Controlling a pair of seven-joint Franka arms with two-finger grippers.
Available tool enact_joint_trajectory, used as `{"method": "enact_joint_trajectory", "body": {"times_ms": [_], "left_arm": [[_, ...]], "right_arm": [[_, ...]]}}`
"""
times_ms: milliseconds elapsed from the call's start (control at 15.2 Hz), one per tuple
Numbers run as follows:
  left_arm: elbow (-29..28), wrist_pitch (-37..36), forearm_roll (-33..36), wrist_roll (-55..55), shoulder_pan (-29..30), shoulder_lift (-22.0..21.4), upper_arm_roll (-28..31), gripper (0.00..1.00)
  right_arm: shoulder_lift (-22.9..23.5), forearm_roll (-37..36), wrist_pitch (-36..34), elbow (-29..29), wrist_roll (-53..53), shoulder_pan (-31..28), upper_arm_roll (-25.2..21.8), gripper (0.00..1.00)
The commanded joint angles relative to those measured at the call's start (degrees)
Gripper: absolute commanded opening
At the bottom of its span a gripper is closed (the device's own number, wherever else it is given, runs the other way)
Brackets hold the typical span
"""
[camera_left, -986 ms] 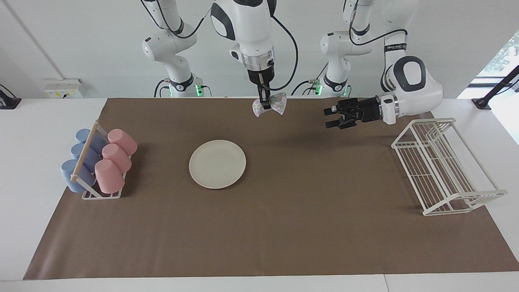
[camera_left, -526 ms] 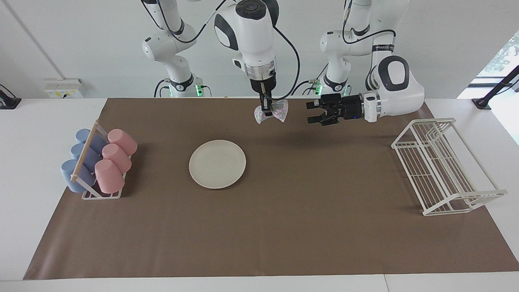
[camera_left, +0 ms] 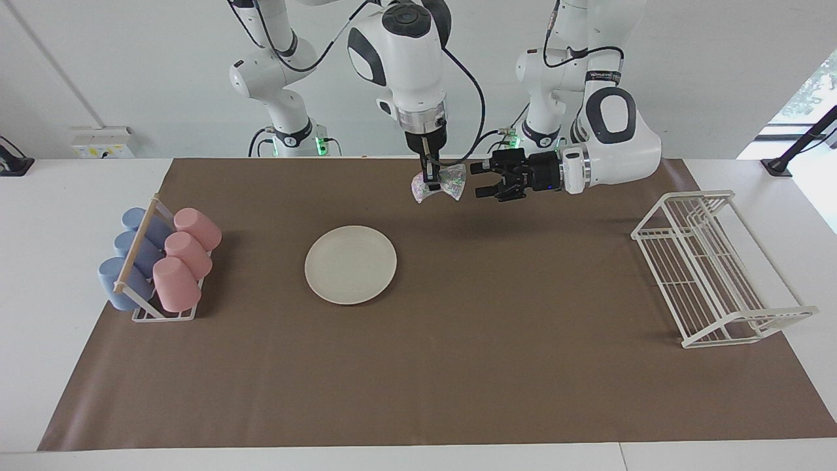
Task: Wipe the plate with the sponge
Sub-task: 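Grasp the sponge with the left gripper while the right gripper releases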
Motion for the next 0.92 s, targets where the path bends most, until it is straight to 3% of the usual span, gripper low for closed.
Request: {"method": "enact_joint_trajectory", "body": {"times_ms": [0,263,460,723,855], "left_arm": [[0.8,1.3,-0.9,-0.3,-1.7,0.6,0.5,0.97],[0.7,2.8,-0.8,-0.4,-3.6,0.6,0.5,0.84],[1.1,3.0,-0.8,-0.6,-3.7,0.7,0.5,0.55],[1.2,2.9,-0.8,-0.6,-3.7,1.0,0.5,0.3],[1.3,3.0,-0.8,-0.6,-4.3,1.0,0.5,0.3]], "right_arm": [[-0.6,-0.2,0.9,-0.8,1.6,0.0,-0.1,0.0],[-0.5,-0.2,0.9,-0.9,1.5,-0.4,-0.1,0.0],[-0.5,-0.2,0.9,-0.8,1.5,-0.6,-0.1,0.0],[-0.5,-0.2,1.0,-0.9,1.5,-0.6,-0.1,0.0],[-0.5,-0.2,1.0,-0.8,1.5,-0.8,-0.2,0.0]]}}
